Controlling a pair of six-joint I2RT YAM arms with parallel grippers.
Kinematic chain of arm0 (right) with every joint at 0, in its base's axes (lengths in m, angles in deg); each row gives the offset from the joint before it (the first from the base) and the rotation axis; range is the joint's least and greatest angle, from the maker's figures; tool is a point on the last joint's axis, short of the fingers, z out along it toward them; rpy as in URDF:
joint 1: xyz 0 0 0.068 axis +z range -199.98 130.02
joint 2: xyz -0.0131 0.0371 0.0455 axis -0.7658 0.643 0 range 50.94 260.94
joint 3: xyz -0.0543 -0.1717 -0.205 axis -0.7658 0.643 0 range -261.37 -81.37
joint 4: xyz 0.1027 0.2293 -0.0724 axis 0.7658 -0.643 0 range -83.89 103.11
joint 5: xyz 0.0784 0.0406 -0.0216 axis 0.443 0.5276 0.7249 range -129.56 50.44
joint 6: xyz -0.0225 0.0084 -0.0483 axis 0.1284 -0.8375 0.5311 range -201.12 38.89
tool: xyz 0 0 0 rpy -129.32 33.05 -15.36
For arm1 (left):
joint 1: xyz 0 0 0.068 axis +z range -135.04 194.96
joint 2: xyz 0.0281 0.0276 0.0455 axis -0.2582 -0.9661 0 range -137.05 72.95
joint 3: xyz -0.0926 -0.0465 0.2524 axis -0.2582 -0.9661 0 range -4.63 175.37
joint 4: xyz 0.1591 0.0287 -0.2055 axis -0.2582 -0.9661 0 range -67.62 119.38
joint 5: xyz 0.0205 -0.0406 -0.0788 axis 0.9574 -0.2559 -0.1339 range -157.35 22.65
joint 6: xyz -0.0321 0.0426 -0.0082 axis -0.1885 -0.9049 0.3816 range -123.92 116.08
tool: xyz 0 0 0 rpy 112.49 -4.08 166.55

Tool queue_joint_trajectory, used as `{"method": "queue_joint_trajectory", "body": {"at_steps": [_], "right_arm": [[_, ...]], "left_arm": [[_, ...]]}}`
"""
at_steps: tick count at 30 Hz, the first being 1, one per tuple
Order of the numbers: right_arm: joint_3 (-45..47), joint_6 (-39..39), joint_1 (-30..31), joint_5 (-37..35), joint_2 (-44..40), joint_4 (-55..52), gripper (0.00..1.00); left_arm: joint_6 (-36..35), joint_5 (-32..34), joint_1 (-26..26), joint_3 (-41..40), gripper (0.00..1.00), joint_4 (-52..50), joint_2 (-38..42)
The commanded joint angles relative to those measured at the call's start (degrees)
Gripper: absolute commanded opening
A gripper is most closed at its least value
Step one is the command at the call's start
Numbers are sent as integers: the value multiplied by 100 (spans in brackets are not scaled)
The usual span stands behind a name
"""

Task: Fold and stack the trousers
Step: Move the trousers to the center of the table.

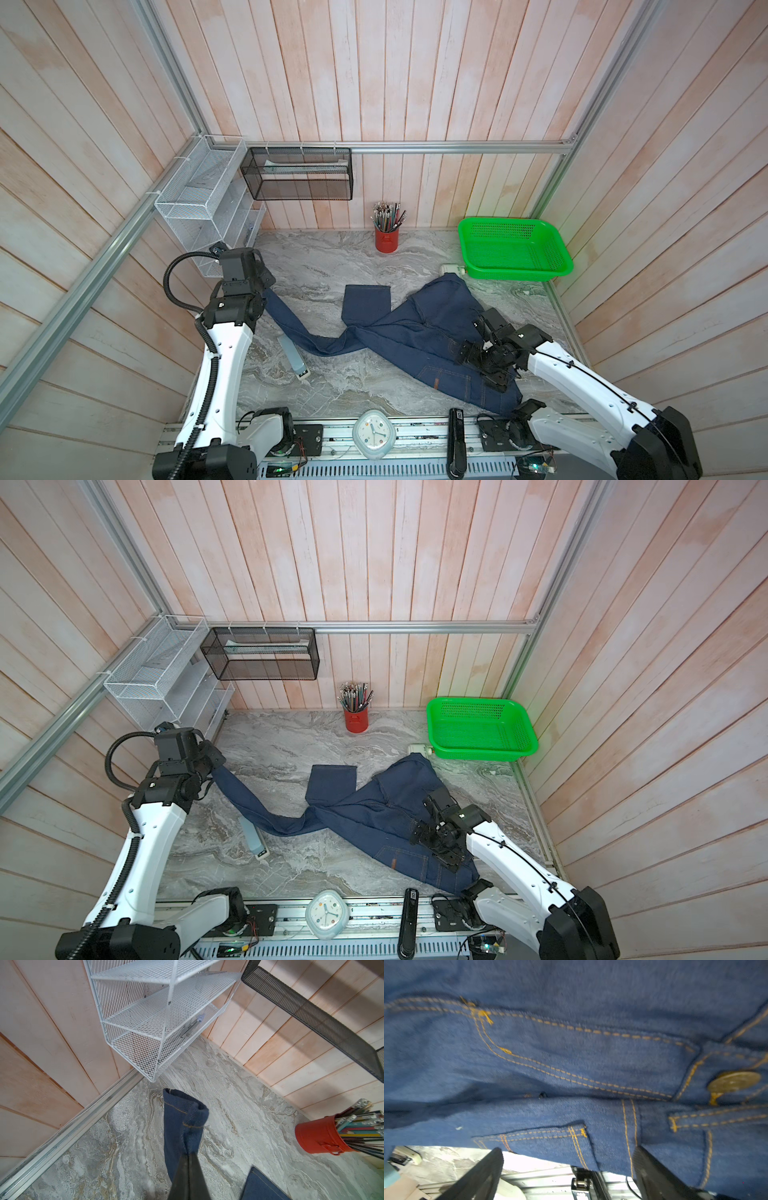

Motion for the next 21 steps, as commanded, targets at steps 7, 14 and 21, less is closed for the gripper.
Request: {"method": "queue_joint_trajectory", "body": {"at_steps": [7, 14, 21], "right_arm": [[654, -27, 570, -221, 901, 659, 98], [489, 105, 585, -746, 1933, 1664, 78], [-387, 696, 408, -1208, 2152, 2043, 8]], "left_arm": [[-26, -40, 21, 187, 0, 129, 58], [-112, 74, 13, 371, 0, 13, 136], [-236, 589, 44, 617, 0, -199, 477]]}}
